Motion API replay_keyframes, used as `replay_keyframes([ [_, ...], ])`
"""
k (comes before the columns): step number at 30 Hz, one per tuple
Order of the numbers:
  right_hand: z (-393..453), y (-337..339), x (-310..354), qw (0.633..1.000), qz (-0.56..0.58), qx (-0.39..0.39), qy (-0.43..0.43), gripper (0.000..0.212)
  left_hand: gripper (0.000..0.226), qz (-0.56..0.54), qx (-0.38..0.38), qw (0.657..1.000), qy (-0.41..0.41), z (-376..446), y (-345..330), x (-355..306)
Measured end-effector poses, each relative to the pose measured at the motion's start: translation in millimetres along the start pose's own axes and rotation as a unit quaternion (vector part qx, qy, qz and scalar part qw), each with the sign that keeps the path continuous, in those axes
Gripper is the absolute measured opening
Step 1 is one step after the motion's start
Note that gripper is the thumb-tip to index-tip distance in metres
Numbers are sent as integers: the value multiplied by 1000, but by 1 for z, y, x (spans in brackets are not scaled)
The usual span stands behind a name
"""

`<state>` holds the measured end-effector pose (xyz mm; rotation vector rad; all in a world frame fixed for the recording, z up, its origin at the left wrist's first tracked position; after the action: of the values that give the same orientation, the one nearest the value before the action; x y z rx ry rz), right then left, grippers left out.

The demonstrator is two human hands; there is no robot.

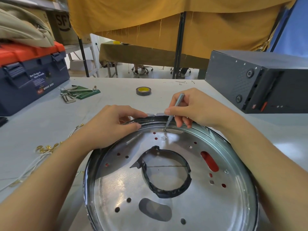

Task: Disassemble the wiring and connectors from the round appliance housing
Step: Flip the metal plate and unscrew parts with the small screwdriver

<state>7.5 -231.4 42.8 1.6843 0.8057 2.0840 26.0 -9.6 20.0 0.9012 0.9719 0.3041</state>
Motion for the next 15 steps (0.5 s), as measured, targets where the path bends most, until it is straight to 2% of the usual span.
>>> replay_keyframes([
  [9,8,-5,17,998,-56,29,-9,23,29,15,-3,1000,-9,0,0,-2],
  [15,12,-18,20,997,-27,-35,-62,27,29,13,-5,1000,-9,-1,0,-2],
])
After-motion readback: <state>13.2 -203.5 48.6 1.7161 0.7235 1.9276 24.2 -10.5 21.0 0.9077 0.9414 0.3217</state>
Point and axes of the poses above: each hand's wrist, its own z-axis towards the middle knuckle, its own y-axis out of the back of the hand, x = y × z, the point moved 2 cm from there along z, towards the middle knuckle, and after that the axes turned 1 degree about z, right-handed, at the moved point
